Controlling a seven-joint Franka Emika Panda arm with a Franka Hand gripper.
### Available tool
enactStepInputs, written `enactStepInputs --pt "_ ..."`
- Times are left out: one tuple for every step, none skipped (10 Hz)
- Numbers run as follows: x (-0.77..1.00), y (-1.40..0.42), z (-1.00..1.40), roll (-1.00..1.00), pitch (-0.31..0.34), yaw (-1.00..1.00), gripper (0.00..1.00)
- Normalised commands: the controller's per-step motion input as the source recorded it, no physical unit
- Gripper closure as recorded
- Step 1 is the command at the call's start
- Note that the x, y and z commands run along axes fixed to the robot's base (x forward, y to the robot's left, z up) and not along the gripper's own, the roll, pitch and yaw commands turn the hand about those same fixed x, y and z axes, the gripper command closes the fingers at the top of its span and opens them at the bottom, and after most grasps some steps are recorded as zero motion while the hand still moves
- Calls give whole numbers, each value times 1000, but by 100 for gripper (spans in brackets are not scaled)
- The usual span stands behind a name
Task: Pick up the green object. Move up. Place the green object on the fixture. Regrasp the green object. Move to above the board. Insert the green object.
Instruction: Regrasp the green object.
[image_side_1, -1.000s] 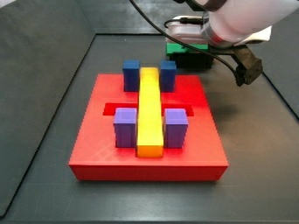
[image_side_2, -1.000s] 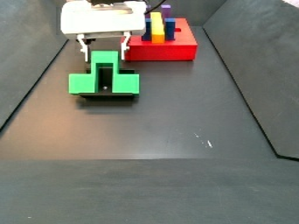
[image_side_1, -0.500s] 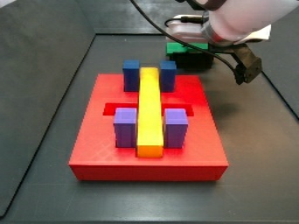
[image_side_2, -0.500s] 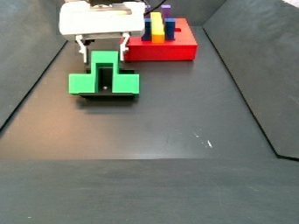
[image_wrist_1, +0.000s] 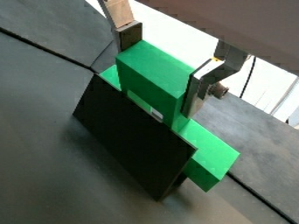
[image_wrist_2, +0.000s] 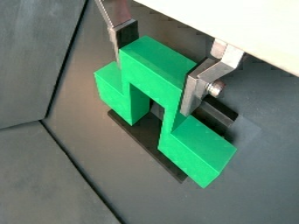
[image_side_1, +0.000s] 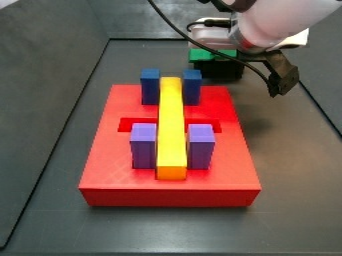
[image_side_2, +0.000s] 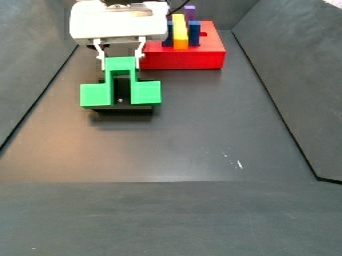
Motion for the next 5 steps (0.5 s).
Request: enactStepInputs --pt "0 0 0 0 0 0 100" --pt "0 0 0 0 0 0 100" --pt "0 0 0 0 0 0 100" --pt "0 0 0 0 0 0 100" --pt "0 0 0 0 0 0 100"
